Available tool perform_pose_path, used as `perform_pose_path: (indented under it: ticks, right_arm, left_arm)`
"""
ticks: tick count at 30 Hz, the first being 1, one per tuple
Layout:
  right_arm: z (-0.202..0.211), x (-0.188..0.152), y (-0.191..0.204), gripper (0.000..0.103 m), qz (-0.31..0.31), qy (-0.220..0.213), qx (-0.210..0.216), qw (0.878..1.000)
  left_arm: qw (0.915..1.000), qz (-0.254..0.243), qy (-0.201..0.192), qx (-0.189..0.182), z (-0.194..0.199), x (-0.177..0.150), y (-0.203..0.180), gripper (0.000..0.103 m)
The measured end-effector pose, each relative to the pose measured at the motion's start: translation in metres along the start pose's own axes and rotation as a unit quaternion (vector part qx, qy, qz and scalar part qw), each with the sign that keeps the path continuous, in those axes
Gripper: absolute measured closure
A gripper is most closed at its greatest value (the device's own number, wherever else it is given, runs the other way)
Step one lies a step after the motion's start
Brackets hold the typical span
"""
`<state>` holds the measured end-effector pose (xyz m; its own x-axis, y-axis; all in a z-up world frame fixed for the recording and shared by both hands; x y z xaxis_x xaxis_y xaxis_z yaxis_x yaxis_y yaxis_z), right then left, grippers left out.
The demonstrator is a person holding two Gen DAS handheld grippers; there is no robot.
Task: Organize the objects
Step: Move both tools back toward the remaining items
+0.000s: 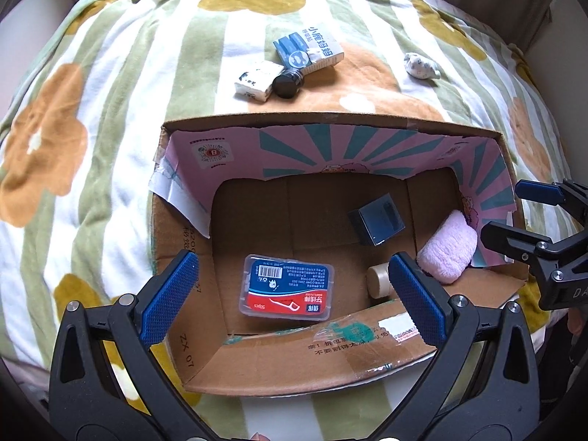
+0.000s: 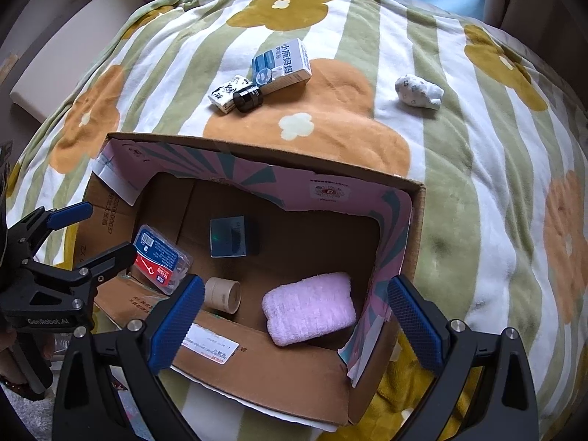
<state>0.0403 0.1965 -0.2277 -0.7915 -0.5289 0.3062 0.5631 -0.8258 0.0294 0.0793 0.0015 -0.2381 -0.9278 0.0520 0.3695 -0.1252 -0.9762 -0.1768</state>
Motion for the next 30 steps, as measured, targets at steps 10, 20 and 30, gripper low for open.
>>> perform_pose_path:
  ticks: [10,20,30]
  right_arm:
    - [0.007,0.011,0.008,0.004,-0.003,-0.008,0.0,1.0]
    - [0.032,0.051,0.001,0.003,-0.043,-0.047,-0.014,0.998]
    - [0.044,0.12,-0.012,0.003,-0.058,-0.085,-0.016,0.995]
  left_arm:
    - [0.9999,-0.011,-0.012,-0.004,0.016,0.019,0.013,0.0]
    - [0.9966,-0.063,-0.048,0.021,0.039,0.084,0.033,0.0]
    - [0.9891,-0.141,-0.04,-0.014,0.028,0.166,0.047,0.0]
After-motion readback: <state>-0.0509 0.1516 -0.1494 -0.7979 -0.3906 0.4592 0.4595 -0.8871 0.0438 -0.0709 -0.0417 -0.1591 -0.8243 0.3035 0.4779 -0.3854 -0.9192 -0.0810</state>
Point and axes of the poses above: each gripper's, at about its wrist camera, not at the fingertips, and z roughly against the way its jaws point, y to its left, x to its top, the point moved 8 cm from there along -z, roughly the way its jaws point, and after that the axes turned 5 degrees about -x, right-handed, at the moved point
